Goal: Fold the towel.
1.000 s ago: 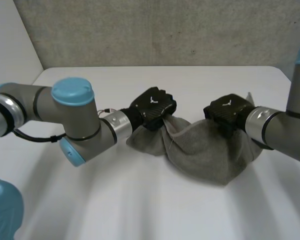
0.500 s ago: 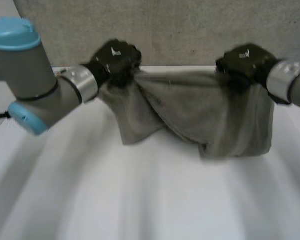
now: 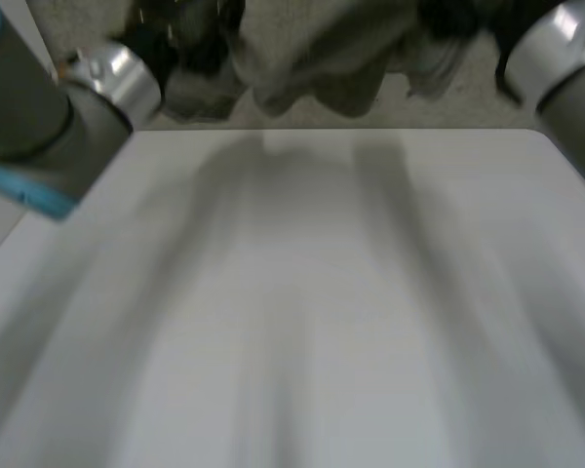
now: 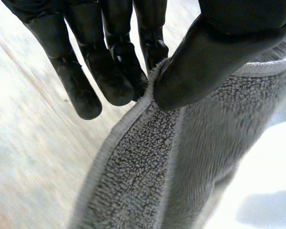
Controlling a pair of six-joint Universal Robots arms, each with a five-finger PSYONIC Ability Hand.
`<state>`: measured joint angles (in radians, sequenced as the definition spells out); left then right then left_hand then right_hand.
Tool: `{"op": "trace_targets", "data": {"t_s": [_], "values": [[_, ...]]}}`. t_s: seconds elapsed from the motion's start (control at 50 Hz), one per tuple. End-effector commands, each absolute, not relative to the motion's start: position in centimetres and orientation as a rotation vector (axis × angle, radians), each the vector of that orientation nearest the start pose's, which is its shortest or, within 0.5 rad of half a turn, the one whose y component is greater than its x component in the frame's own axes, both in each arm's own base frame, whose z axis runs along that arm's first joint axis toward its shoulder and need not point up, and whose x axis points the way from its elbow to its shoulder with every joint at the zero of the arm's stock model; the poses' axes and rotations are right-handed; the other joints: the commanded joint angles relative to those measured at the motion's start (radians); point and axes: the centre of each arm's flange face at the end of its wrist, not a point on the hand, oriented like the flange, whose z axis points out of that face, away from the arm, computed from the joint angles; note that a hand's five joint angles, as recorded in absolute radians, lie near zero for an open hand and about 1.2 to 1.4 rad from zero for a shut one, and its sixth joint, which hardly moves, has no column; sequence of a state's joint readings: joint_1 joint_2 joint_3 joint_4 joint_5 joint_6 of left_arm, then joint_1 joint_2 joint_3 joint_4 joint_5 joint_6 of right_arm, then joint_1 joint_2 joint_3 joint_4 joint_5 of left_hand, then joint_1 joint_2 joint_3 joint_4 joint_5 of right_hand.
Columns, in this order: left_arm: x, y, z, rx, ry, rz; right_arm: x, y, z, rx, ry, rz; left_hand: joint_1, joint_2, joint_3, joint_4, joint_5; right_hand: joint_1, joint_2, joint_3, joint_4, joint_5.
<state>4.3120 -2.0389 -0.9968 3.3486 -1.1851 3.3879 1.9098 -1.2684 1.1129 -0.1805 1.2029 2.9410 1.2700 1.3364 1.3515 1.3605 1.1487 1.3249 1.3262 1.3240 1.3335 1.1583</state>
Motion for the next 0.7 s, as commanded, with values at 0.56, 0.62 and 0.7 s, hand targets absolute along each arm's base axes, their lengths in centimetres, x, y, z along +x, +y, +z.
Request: {"op": "trace_targets", "data": {"t_s": [0.56,0.62,0.7], "values": [[-26.4,-31.8,12.1,1.224,2.144,-2.092,23.1,-26.1,19.6,-1.239,2.028,-1.821,-0.510,-0.576,-0.592,-0.601,-0.563,0.071,0.070,0.072,0.063,0.063],[-26.2,-32.1,12.1,1.189,2.124,-2.094,23.0,-26.3,19.9,-1.240,2.025,-1.836,-0.616,-0.682,-0.697,-0.706,-0.669,0.071,0.070,0.072,0.063,0.063],[-26.1,-32.2,12.0,1.179,2.124,-2.087,22.8,-26.7,20.1,-1.226,2.029,-1.847,-0.616,-0.682,-0.698,-0.707,-0.669,0.071,0.070,0.072,0.063,0.063]]}}
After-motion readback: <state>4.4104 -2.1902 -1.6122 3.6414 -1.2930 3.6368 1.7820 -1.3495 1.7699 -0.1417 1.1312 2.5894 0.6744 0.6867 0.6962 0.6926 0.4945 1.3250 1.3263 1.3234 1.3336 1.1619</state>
